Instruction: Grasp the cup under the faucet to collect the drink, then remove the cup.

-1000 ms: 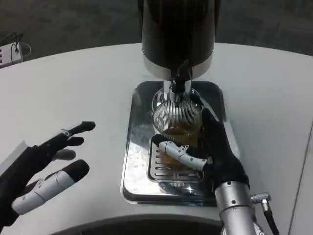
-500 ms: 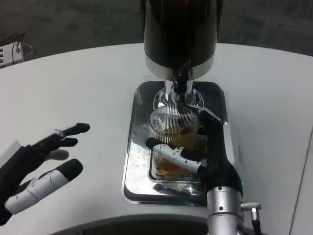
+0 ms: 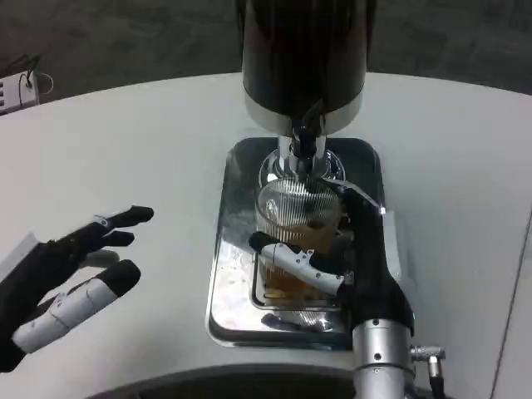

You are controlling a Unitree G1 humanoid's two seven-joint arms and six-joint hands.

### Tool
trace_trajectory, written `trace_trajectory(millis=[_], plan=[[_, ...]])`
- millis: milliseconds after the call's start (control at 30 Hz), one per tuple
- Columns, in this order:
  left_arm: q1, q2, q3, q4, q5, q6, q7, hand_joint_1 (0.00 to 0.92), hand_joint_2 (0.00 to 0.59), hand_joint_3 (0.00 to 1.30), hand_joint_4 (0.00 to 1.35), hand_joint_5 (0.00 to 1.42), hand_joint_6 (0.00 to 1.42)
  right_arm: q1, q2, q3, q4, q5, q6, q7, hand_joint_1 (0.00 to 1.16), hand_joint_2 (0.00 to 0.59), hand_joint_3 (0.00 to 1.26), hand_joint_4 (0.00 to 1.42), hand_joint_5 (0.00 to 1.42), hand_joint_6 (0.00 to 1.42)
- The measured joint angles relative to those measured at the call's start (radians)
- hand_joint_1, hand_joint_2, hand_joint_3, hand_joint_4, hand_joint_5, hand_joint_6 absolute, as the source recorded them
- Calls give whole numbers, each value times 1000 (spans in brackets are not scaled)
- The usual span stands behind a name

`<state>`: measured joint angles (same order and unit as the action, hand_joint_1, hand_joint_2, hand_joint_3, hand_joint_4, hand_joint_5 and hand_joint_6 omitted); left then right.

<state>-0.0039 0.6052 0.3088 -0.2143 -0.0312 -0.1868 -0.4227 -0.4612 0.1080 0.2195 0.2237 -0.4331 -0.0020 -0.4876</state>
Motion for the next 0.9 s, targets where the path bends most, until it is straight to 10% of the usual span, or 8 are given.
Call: trace_trajectory(millis=[900], plan=[[-49,-1,-50,18,44,-10,5,0,51,203,119,165,243,440,-154,25,-669,69,108,484,1016,202,1080,1340,1424,1424]])
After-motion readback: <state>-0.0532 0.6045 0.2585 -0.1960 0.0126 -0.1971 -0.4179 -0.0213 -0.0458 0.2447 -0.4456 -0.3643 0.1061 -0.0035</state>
